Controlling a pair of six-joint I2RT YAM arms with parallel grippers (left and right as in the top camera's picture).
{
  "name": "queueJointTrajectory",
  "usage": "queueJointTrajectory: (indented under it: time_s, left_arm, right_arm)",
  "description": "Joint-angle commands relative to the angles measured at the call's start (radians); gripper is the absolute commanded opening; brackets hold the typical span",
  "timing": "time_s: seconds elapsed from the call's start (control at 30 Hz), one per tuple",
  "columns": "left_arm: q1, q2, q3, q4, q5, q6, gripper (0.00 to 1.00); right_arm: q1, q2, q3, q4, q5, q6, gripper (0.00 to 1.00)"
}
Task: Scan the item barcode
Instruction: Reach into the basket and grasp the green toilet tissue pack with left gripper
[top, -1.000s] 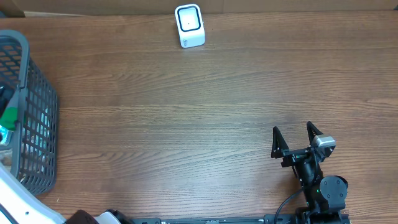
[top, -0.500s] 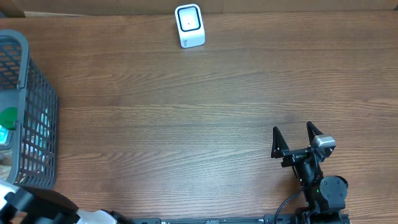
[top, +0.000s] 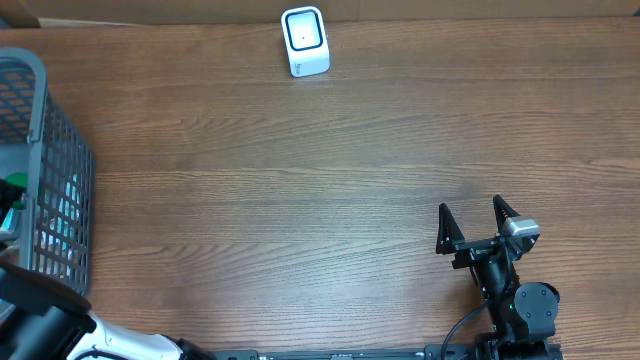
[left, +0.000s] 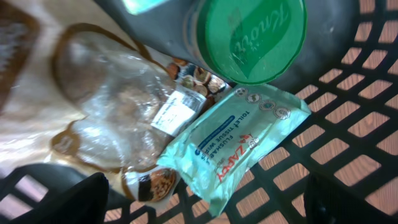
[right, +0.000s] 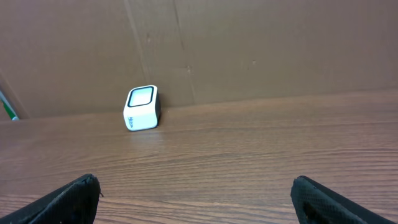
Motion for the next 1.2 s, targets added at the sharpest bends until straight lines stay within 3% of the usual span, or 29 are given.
queueJointTrajectory:
  time_s: [0.0, 0.4, 0.8, 0.93, 1.0, 1.03, 1.17]
  left_arm:
    - [-0.011, 0.021, 0.002, -0.004, 0.054, 0.069, 0.83]
    - [-0.044, 0.027, -0.057, -0.001, 0.048, 0.077, 0.79]
    - [-0.087, 0.027, -0.229, 0.128, 0.041, 0.092, 0.73]
    - [-0.093, 0.027, -0.293, 0.183, 0.005, 0.09, 0.52]
    - [-0.093, 0.027, -0.295, 0.185, -0.005, 0.09, 0.29]
    - [-0.092, 0.027, -0.291, 0.183, -0.005, 0.09, 0.04]
    - [-0.086, 0.027, -0.263, 0.173, -0.004, 0.082, 0.04]
  right_arm:
    - [-0.006, -0.007, -0.01, 0.005, 0.006, 0.003, 1.0]
    - [-0.006, -0.007, -0.01, 0.005, 0.006, 0.003, 1.0]
    - [-0.006, -0.007, -0.01, 0.005, 0.006, 0.003, 1.0]
    - [-0.006, -0.007, -0.01, 0.005, 0.006, 0.003, 1.0]
    - [-0.006, -0.007, -0.01, 0.005, 0.006, 0.003, 1.0]
    - [-0.006, -0.007, -0.01, 0.005, 0.006, 0.003, 1.0]
    - [-0.006, -0.007, -0.01, 0.005, 0.006, 0.003, 1.0]
